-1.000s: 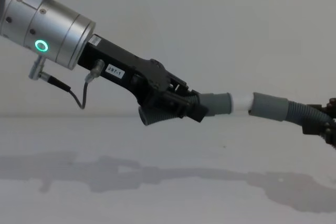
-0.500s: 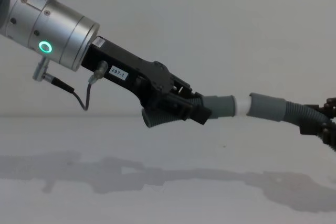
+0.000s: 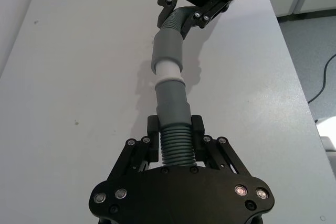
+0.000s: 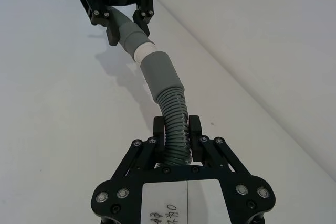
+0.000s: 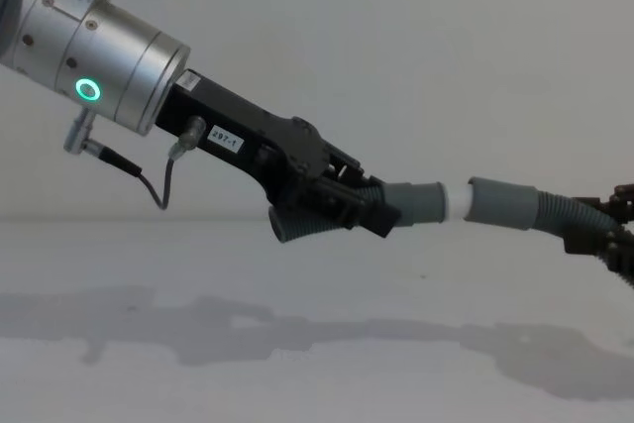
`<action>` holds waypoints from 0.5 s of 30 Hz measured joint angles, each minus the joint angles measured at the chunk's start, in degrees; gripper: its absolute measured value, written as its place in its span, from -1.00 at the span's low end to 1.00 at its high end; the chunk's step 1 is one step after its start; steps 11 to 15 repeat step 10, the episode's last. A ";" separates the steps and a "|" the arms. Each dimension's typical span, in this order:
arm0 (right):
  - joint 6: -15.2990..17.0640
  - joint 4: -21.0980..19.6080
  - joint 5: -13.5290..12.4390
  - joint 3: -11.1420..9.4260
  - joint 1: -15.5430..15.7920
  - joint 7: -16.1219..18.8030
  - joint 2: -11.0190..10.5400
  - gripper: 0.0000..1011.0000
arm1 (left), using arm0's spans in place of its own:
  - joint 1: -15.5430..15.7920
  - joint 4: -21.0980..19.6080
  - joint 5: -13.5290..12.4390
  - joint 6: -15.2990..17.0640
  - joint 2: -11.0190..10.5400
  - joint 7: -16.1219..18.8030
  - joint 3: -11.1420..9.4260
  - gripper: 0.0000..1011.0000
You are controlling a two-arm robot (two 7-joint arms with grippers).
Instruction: Use both hands to pick up one end of the pipe from the table, align the ends, and insert them.
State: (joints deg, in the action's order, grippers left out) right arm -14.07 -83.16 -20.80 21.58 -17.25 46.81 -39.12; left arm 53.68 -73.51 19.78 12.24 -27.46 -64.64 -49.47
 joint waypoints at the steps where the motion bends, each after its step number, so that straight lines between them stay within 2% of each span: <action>1: -0.01 0.01 -0.01 0.01 0.00 0.00 0.00 -0.48 | 0.01 0.00 0.00 0.00 0.00 -0.01 -0.01 -0.31; 15: -0.01 0.06 -0.04 0.07 -0.05 0.00 0.00 -0.48 | 0.06 0.07 0.06 0.00 0.04 -0.03 -0.09 -0.31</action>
